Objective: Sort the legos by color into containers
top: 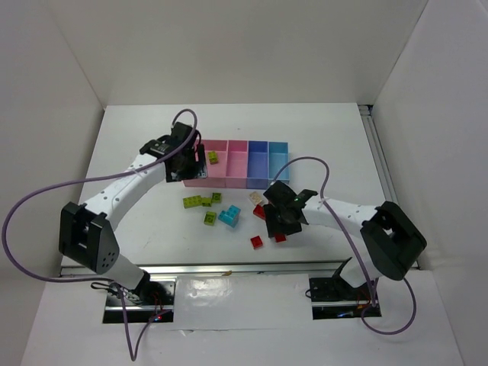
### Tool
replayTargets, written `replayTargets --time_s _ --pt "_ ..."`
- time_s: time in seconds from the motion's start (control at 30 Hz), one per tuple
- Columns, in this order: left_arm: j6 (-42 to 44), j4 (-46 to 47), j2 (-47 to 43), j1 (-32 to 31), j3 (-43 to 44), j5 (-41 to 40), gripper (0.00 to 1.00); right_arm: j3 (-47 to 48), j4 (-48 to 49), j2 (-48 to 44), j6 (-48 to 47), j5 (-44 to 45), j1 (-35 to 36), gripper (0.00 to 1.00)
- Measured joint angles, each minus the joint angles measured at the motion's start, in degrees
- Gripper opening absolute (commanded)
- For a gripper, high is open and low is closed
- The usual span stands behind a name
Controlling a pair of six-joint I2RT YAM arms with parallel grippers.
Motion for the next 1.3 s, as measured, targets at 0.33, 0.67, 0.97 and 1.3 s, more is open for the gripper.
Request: replayTargets --time_s 0.33,0.67,0.97,1.3 --pt "0.1 -0.7 -2.2 0.0 -11.3 -0.2 0.88 9.0 -5.7 -3.4 -0.6 6.9 -0.8 0.47" --pt "1.6 1.5 -4.7 0.0 -16.8 4.1 0.88 26.4 -5.6 0.8 -4.8 11.2 -10.2 0.86" --pt "1.7 2.4 -4.8 0.0 -17.9 5.8 0.87 5.1 -5.3 -3.5 -5.1 3.4 -7.6 0.93" --pt "1.7 3.1 -4.7 0.0 -17.9 6.8 0.85 -1.5 -0.2 -1.1 -3.9 -1.3 -6.1 0.84"
